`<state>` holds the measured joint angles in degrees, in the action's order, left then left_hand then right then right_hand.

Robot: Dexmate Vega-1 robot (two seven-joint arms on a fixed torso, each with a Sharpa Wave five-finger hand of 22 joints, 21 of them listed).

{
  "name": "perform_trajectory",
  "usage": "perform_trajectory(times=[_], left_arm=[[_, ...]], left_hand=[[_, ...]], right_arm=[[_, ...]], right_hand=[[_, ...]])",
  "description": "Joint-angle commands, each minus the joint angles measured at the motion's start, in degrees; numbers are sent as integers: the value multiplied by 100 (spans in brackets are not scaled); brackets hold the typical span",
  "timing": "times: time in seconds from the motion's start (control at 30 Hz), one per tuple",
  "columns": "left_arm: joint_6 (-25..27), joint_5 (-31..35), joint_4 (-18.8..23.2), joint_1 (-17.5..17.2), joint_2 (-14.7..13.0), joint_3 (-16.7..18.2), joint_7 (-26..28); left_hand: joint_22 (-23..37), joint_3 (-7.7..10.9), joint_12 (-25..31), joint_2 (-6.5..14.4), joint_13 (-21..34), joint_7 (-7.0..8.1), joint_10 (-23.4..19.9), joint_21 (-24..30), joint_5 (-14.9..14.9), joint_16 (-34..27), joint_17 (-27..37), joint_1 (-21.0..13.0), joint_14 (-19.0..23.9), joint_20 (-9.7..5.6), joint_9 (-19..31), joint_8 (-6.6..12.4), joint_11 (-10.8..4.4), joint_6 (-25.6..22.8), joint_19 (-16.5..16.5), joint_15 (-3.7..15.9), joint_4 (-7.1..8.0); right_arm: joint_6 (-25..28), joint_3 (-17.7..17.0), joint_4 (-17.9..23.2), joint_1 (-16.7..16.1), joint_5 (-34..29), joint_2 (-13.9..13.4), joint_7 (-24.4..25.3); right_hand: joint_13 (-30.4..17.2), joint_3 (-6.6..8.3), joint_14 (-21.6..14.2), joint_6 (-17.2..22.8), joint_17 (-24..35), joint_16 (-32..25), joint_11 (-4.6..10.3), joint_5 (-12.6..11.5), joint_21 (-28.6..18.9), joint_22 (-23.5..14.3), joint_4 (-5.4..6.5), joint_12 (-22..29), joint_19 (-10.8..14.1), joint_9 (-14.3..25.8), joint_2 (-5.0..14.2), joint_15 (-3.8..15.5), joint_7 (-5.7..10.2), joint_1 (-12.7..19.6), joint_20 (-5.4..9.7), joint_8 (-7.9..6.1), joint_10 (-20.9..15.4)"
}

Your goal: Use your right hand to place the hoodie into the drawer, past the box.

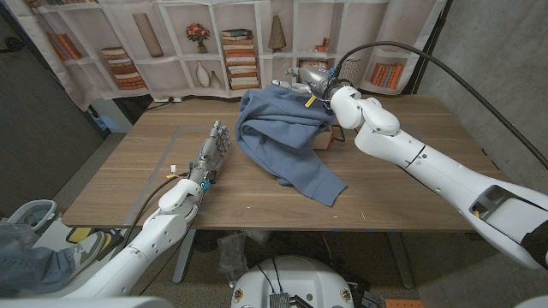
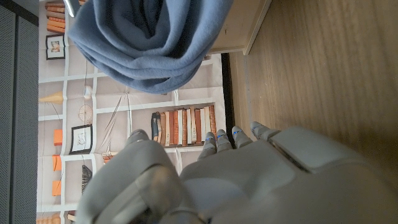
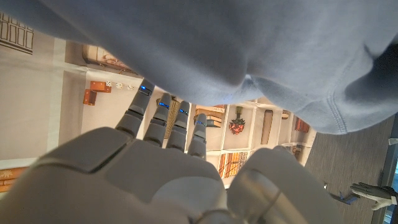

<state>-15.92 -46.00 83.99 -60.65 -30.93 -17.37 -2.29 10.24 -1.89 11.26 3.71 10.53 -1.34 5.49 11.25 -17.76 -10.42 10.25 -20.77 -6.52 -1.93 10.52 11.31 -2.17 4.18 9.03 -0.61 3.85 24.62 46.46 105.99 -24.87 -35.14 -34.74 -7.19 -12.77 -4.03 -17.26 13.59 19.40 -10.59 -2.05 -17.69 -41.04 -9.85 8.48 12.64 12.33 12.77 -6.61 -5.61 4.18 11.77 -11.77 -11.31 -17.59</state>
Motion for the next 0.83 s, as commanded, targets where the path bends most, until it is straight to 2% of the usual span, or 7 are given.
perform_trajectory(times=[0.03,0.37,0.47,0.6,0.77,0.83], left_arm=[[-10,-5,22,-15,-24,27,-6],[-12,-27,-69,50,-2,9,-95],[-11,-38,-95,67,7,5,-120],[-17,-41,-113,75,9,4,-140],[-6,-48,-93,52,-10,14,-137],[-11,-51,-85,41,-21,24,-139]], left_hand=[[22,-41,20,56,22,-10,52,33,14,-32,31,-6,-43,-176,25,-3,14,-5,47,11,15],[21,-48,13,61,22,-10,75,35,15,-31,31,-13,-49,-199,25,-3,23,-2,41,18,13],[21,-49,12,62,22,-11,78,34,15,-31,31,-14,-50,-201,25,-4,25,0,43,15,13],[20,-52,5,64,22,-13,98,31,15,-26,31,-17,-65,-204,25,-7,14,9,51,5,12],[20,-56,6,67,22,-16,99,27,16,-26,31,-20,-69,-210,25,-7,12,13,62,4,12],[20,-57,7,68,22,-16,99,27,16,-26,31,-21,-69,-210,26,-7,1,12,63,8,12]], right_arm=[[-7,-124,195,-6,-56,-38,48],[-18,-239,357,-82,-68,-71,140],[14,-254,389,-91,-82,-77,126],[24,-266,402,-99,-83,-78,116],[12,-260,374,-101,-75,-46,132],[14,-251,358,-102,-77,-35,136]], right_hand=[[-10,-24,-2,-19,-16,-23,-14,-35,17,-20,0,22,2,7,16,37,16,-3,-40,17,27],[5,-29,-32,-55,-75,-39,-41,-58,62,-20,-28,32,24,-12,44,73,10,18,-39,19,20],[12,-30,-40,-55,-103,-42,0,-68,81,-20,-39,30,42,-20,60,87,5,28,-38,12,31],[17,-31,-50,-56,-126,-47,-32,-76,95,-20,-47,39,58,-27,72,84,1,35,-37,8,16],[25,-33,-73,-60,-163,-56,-5,-88,124,-21,-60,41,76,-37,92,96,0,47,-38,2,20],[31,-34,-74,-61,-187,-56,-47,-95,143,-21,-67,43,85,-43,107,100,-6,55,-39,-1,21]])
